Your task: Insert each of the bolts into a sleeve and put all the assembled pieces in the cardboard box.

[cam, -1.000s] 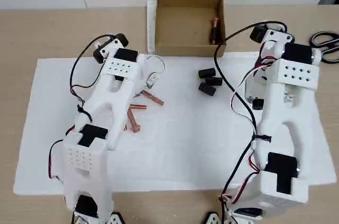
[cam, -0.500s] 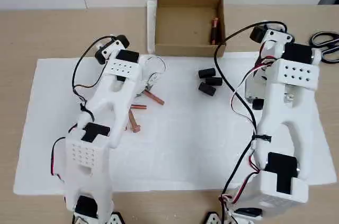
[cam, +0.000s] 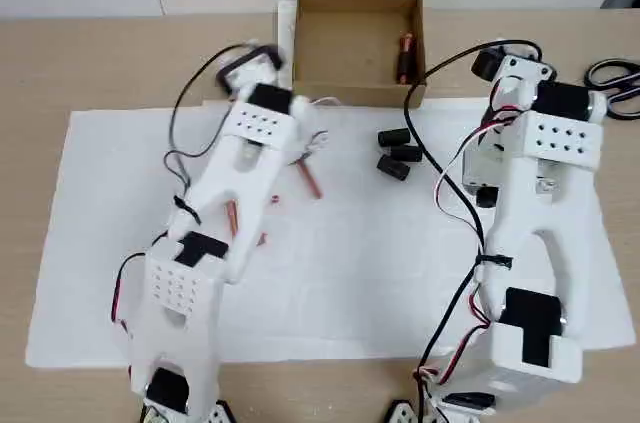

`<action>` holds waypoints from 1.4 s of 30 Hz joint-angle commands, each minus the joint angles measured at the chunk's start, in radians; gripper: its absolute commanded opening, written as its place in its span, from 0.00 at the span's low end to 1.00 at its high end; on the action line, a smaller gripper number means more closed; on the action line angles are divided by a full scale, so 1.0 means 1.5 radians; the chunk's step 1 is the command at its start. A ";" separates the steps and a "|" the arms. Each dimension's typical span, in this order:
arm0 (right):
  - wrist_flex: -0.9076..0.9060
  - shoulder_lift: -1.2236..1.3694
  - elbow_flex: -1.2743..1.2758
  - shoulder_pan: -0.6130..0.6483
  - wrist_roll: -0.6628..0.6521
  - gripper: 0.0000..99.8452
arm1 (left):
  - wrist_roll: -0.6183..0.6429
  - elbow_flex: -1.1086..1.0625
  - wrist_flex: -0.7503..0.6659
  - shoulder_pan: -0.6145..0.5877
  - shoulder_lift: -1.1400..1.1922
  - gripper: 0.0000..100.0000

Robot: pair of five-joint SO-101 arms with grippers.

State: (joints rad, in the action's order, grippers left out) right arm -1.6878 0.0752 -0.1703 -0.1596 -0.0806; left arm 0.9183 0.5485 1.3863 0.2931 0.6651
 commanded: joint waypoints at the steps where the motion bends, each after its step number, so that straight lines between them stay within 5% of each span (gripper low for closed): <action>1: -0.011 -0.038 -0.034 -0.008 -0.008 0.04 | -0.035 0.131 0.058 0.019 -0.012 0.01; 10: -0.012 -0.044 -0.035 -0.003 -0.008 0.04 | -0.166 0.403 0.243 -0.018 -0.012 0.01; 21: -0.010 -0.197 -0.035 -0.002 -0.008 0.01 | -0.286 0.461 0.245 -0.041 -0.176 0.00; 31: 0.036 -0.563 0.133 0.080 -0.008 0.01 | -0.318 0.129 0.244 0.023 -0.494 0.00; 42: 0.469 -0.848 0.636 0.168 -0.008 0.01 | -0.319 -0.144 0.172 0.026 -0.744 0.00</action>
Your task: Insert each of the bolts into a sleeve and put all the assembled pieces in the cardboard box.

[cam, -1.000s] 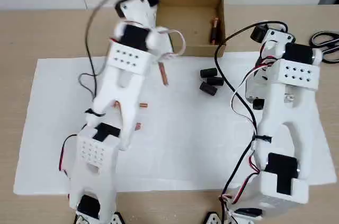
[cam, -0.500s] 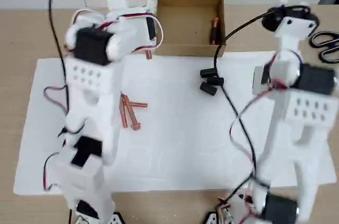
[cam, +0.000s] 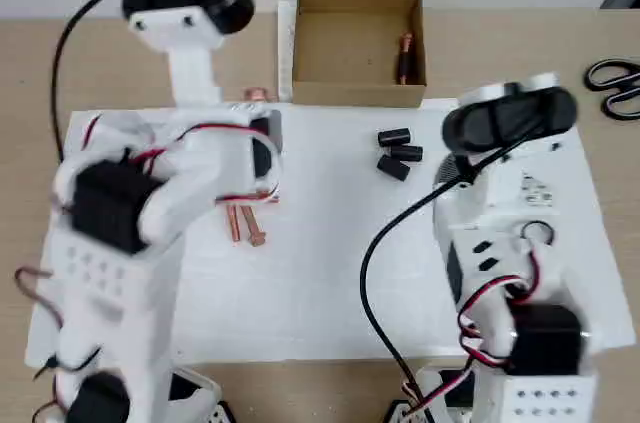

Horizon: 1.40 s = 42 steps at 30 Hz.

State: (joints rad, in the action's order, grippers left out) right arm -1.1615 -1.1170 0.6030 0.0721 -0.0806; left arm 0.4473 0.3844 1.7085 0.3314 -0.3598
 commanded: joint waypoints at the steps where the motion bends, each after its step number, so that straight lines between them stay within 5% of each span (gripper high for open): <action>1: 0.147 -0.073 0.160 0.019 -0.008 0.01 | -0.005 -0.058 -0.060 -0.005 -0.073 0.00; 18: 0.386 -0.474 0.598 0.079 -0.005 0.01 | -0.002 -0.318 -0.367 -0.029 -0.147 0.00; 26: 0.378 -0.436 0.627 0.119 0.031 0.01 | 0.045 -0.443 -0.513 0.090 -0.148 0.00; 34: 0.332 -0.435 0.627 0.209 0.100 0.00 | 0.045 -0.540 -0.640 0.111 -0.150 0.00; 42: 0.325 -0.435 0.629 0.218 0.100 0.00 | 0.023 -0.538 -0.607 0.133 -0.291 0.00</action>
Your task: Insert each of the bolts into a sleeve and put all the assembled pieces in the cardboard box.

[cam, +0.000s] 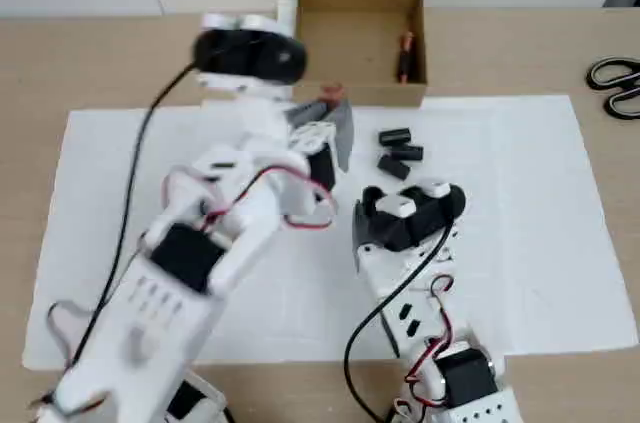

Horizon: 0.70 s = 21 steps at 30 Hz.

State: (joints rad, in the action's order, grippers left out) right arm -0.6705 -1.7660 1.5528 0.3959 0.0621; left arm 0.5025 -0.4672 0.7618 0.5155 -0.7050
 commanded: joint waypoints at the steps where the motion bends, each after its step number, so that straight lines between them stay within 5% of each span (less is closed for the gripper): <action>1: -0.003 -0.002 -0.003 0.003 0.005 0.00 | -0.020 0.031 0.041 0.010 -0.060 0.00; 6: -0.001 0.002 -0.003 0.003 0.005 0.00 | -0.040 -0.014 0.034 0.006 -0.063 0.00; 14: -0.005 0.003 -0.003 0.041 0.006 0.00 | -0.040 -0.222 -0.217 0.010 -0.063 0.00; 21: 0.001 0.003 0.007 0.049 0.006 0.00 | -0.058 -0.251 -0.243 0.013 -0.064 0.00</action>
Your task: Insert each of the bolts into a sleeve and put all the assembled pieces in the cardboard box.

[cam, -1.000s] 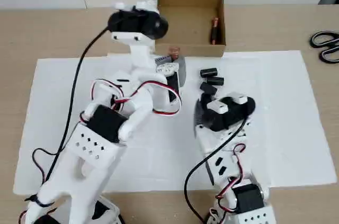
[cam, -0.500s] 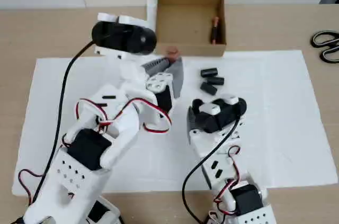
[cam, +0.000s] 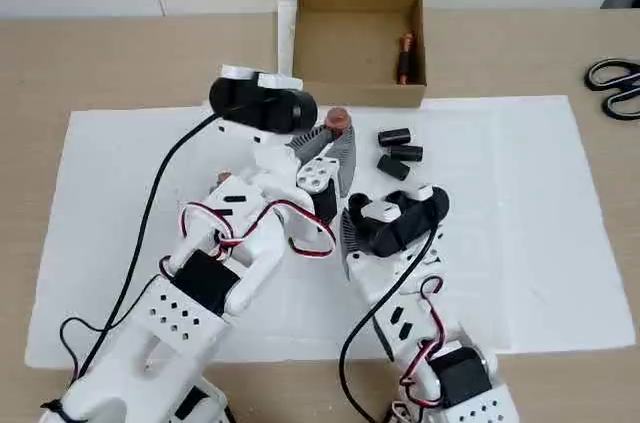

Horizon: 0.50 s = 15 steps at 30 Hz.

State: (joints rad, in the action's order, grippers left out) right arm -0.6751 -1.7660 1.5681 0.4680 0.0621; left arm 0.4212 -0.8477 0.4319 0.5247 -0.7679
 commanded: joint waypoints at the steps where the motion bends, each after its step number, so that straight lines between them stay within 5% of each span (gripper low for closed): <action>1: 0.004 0.003 -0.003 0.001 0.006 0.00 | -0.004 0.003 -0.023 0.011 -0.023 0.00; 15: 0.003 0.001 -0.003 0.002 0.006 0.00 | -0.004 -0.049 -0.070 0.041 -0.023 0.00</action>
State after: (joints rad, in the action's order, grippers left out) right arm -0.6751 -1.7660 1.5681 0.4680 0.0621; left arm 0.4212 -0.9091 0.3859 0.5831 -0.7679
